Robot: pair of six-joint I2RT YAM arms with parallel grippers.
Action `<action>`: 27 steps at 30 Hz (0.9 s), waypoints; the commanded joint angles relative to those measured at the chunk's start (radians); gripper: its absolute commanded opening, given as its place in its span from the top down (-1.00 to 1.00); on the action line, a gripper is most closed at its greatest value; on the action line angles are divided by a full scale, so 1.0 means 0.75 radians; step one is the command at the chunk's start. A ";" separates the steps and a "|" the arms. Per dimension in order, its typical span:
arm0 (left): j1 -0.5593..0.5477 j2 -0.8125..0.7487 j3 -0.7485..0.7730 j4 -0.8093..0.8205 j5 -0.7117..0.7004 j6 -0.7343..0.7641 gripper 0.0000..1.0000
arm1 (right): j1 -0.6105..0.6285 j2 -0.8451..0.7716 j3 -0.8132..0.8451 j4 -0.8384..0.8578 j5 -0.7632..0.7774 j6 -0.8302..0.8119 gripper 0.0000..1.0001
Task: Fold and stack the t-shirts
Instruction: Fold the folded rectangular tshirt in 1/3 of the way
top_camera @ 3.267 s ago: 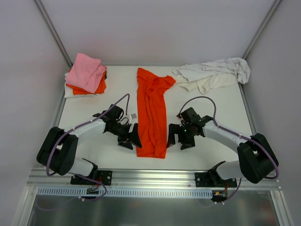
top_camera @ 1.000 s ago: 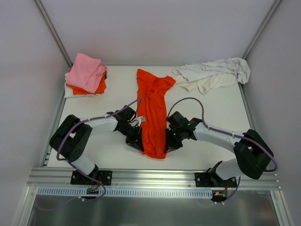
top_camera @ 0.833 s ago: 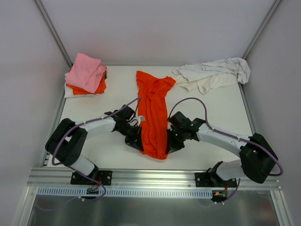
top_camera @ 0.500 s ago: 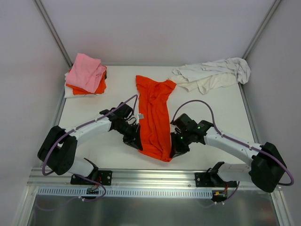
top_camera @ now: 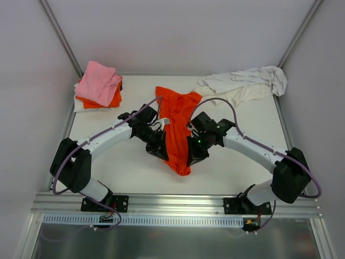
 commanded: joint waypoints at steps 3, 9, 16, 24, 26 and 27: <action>0.003 0.048 0.127 -0.129 -0.049 0.032 1.00 | -0.099 0.092 0.158 -0.090 -0.026 -0.101 0.99; 0.087 0.046 0.160 -0.166 -0.094 0.040 1.00 | -0.236 0.176 0.267 -0.149 -0.030 -0.203 0.99; 0.195 0.086 0.197 -0.211 -0.135 0.059 1.00 | -0.318 0.266 0.334 -0.168 -0.048 -0.265 1.00; 0.228 0.281 0.340 -0.168 -0.101 0.026 1.00 | -0.393 0.411 0.449 -0.192 -0.067 -0.328 0.99; 0.230 0.346 0.375 -0.156 -0.086 0.022 1.00 | -0.406 0.444 0.488 -0.194 -0.073 -0.334 0.99; 0.230 0.371 0.411 -0.156 -0.078 0.020 1.00 | -0.418 0.475 0.500 -0.194 -0.077 -0.336 0.99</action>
